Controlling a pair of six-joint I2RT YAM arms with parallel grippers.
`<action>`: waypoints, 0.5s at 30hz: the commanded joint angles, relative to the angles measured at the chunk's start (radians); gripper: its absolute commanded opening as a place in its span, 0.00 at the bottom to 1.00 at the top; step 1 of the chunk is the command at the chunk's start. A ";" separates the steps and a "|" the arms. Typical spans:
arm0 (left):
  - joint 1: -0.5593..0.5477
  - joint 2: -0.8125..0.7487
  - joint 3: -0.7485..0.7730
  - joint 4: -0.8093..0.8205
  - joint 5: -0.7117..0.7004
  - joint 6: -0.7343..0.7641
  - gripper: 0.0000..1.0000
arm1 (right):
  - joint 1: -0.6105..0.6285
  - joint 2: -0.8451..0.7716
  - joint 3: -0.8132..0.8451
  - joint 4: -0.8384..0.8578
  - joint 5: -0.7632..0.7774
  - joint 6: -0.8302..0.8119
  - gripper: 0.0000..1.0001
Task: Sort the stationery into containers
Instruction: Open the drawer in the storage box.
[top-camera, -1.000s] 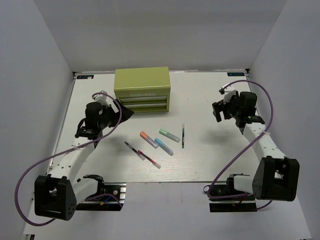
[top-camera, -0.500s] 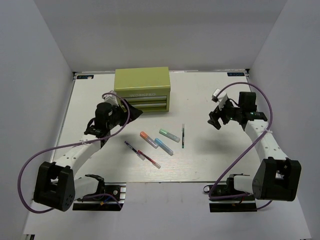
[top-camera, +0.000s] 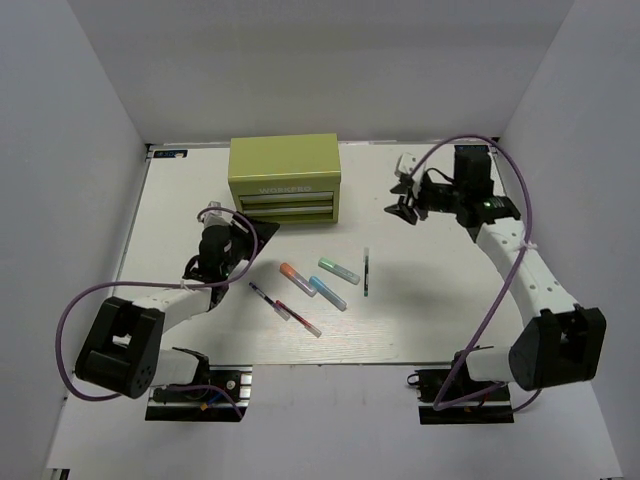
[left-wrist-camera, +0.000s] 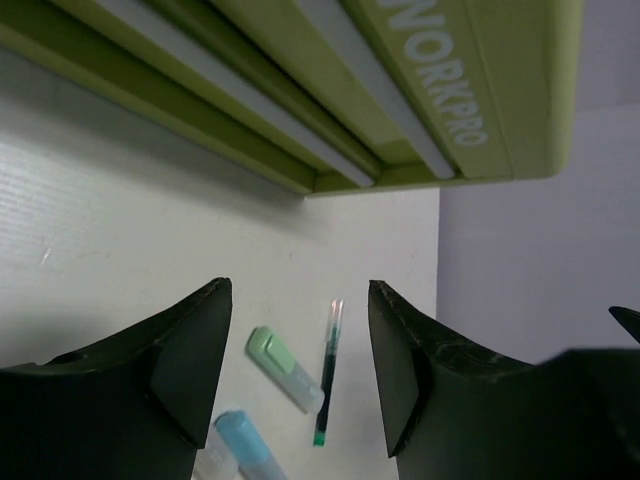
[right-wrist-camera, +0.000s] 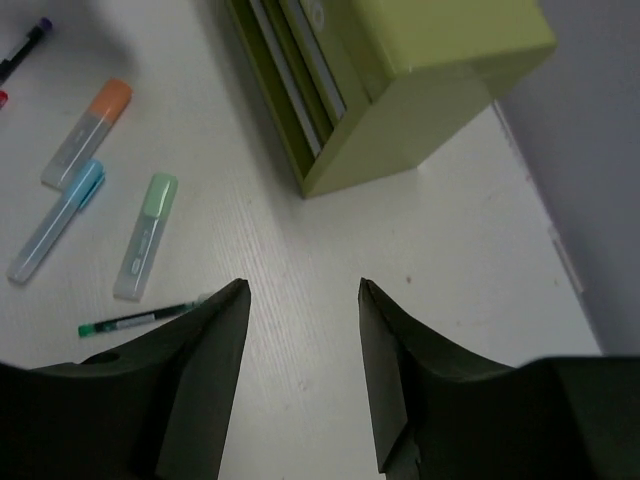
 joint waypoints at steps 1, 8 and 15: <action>-0.005 0.027 0.033 0.153 -0.084 -0.058 0.67 | 0.101 0.080 0.116 0.086 0.050 0.054 0.54; -0.005 0.155 0.076 0.255 -0.114 -0.123 0.64 | 0.246 0.238 0.262 0.141 0.194 0.115 0.55; -0.005 0.268 0.096 0.414 -0.114 -0.192 0.58 | 0.336 0.356 0.390 0.173 0.319 0.085 0.55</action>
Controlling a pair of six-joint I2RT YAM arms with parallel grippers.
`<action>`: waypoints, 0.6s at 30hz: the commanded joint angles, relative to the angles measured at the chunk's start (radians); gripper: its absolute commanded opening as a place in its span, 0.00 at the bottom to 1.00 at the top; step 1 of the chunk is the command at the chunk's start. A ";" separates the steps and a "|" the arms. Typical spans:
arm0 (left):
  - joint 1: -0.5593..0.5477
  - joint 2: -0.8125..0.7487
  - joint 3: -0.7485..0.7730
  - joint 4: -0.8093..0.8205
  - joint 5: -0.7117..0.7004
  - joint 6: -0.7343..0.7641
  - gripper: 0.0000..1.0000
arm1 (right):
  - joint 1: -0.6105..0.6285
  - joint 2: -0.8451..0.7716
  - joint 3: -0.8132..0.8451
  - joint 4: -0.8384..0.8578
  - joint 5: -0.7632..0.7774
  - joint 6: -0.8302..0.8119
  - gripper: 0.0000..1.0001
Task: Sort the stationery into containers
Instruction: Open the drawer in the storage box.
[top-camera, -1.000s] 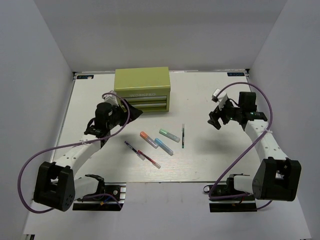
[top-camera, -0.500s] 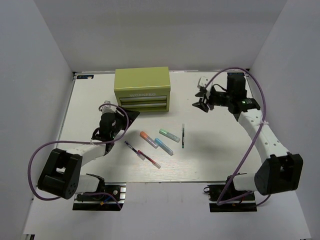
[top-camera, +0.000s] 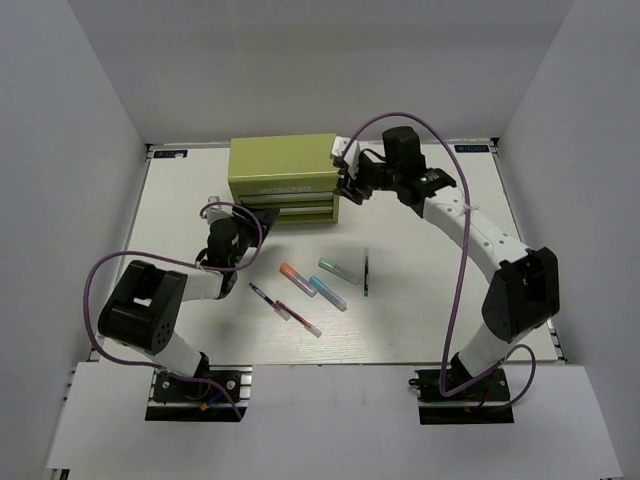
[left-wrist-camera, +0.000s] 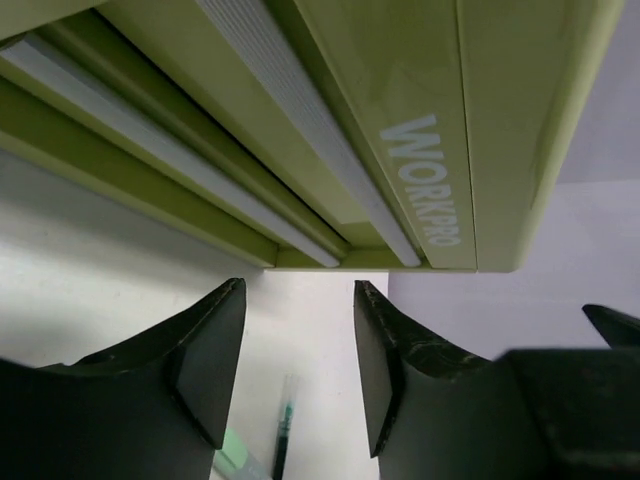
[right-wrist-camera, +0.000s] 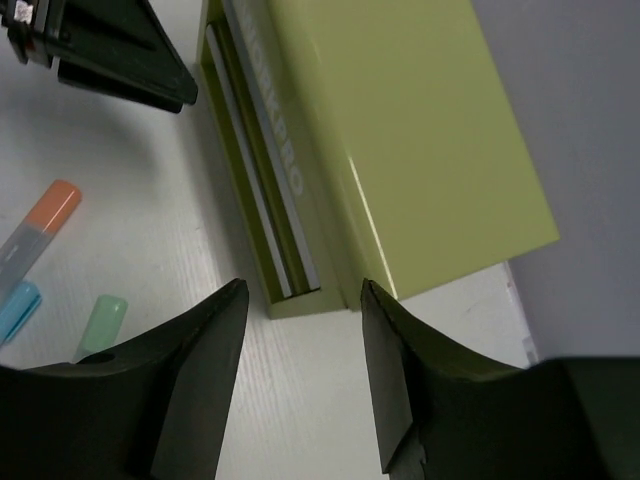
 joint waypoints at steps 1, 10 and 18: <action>-0.005 0.019 0.046 0.131 -0.016 -0.045 0.57 | 0.038 0.034 0.080 0.090 0.092 -0.004 0.55; -0.005 0.042 0.035 0.189 -0.016 -0.073 0.57 | 0.091 0.143 0.149 0.127 0.170 -0.098 0.60; -0.005 0.042 0.015 0.199 -0.027 -0.091 0.57 | 0.115 0.225 0.200 0.133 0.222 -0.155 0.63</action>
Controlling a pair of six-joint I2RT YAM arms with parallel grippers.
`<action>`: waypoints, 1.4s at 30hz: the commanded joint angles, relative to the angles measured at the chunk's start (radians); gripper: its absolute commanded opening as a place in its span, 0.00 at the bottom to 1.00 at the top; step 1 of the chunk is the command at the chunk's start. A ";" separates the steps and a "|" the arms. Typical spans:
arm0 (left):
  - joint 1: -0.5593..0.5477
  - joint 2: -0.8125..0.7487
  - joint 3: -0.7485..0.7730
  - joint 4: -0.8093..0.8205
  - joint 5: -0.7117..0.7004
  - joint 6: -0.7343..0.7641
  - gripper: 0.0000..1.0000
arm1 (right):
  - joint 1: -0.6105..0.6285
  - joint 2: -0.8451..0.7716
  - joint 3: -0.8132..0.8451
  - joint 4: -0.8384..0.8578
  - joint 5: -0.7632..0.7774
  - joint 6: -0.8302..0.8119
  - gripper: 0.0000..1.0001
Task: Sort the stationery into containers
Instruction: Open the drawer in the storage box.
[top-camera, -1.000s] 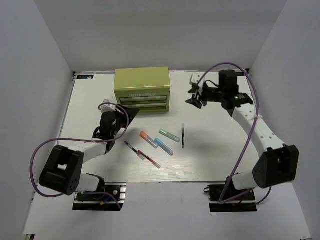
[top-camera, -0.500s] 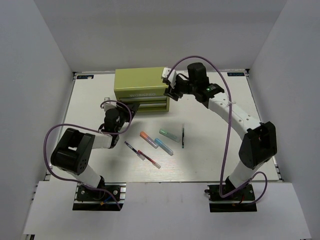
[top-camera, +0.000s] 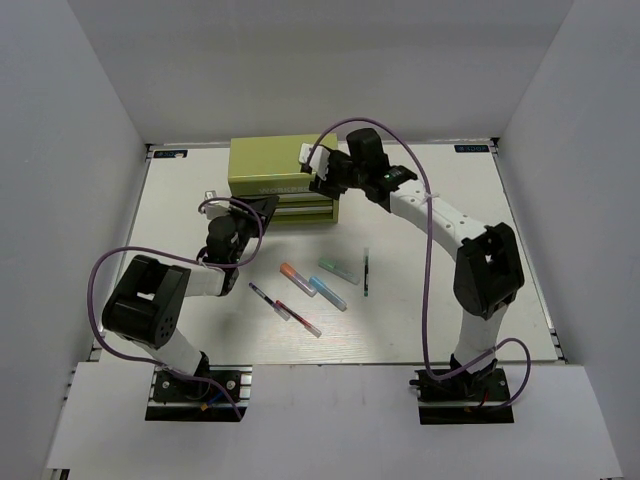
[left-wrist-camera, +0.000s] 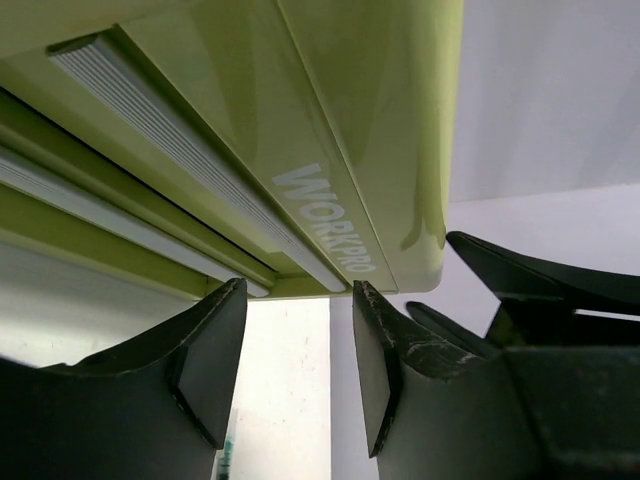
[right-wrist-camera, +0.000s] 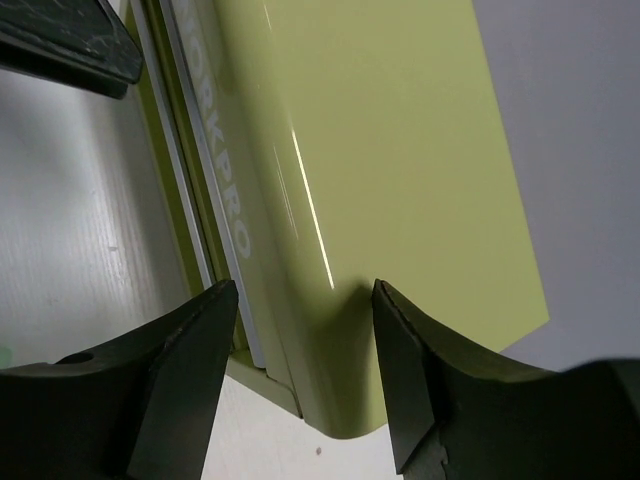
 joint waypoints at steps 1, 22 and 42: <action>-0.005 -0.007 -0.011 0.044 -0.025 -0.014 0.55 | 0.009 0.017 0.057 0.044 0.041 -0.039 0.63; -0.005 0.149 0.069 0.133 -0.052 -0.053 0.49 | 0.013 0.074 0.106 0.049 0.095 -0.032 0.63; -0.005 0.255 0.096 0.254 -0.092 -0.063 0.49 | 0.008 0.112 0.127 0.066 0.098 -0.023 0.63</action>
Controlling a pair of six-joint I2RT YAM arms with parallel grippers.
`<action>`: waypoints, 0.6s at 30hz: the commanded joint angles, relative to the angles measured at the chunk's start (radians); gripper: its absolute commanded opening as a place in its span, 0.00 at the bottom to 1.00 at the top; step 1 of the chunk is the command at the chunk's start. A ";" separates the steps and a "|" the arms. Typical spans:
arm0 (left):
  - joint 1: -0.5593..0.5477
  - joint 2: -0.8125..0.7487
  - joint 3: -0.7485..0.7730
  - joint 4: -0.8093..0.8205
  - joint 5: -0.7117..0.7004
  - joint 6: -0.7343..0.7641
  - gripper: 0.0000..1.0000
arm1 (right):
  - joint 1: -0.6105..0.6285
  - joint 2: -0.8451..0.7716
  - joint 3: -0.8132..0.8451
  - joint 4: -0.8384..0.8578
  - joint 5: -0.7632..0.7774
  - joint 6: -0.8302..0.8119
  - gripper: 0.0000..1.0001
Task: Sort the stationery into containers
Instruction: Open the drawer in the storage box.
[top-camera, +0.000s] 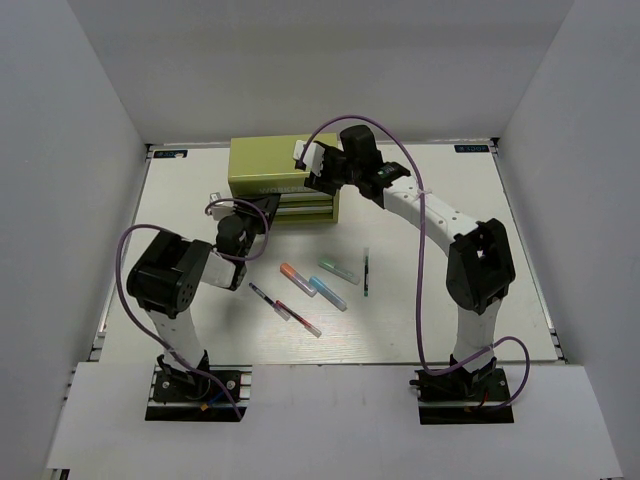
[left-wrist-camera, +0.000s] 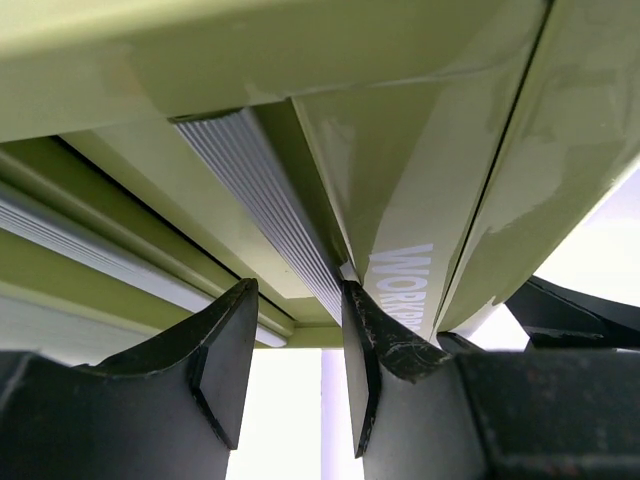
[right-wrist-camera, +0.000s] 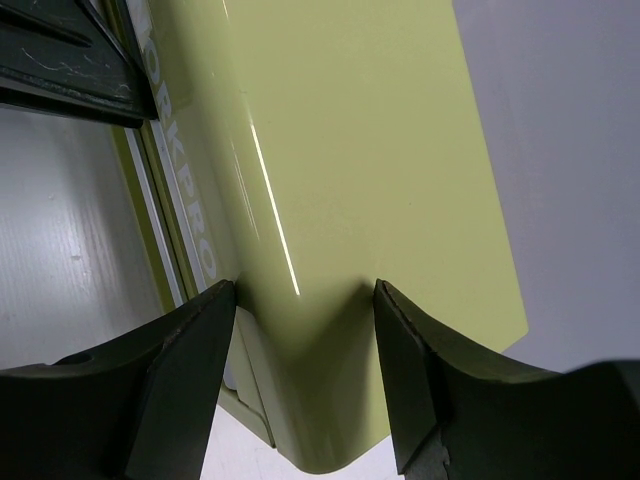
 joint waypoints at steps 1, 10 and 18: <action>-0.004 0.019 0.038 0.066 -0.032 -0.007 0.49 | -0.006 0.034 0.047 0.074 0.026 -0.002 0.63; -0.023 0.104 0.029 0.232 -0.103 -0.025 0.43 | -0.005 0.048 0.049 0.064 0.029 -0.014 0.61; -0.085 0.190 0.006 0.416 -0.231 -0.064 0.42 | -0.008 0.053 0.049 0.027 0.023 -0.025 0.60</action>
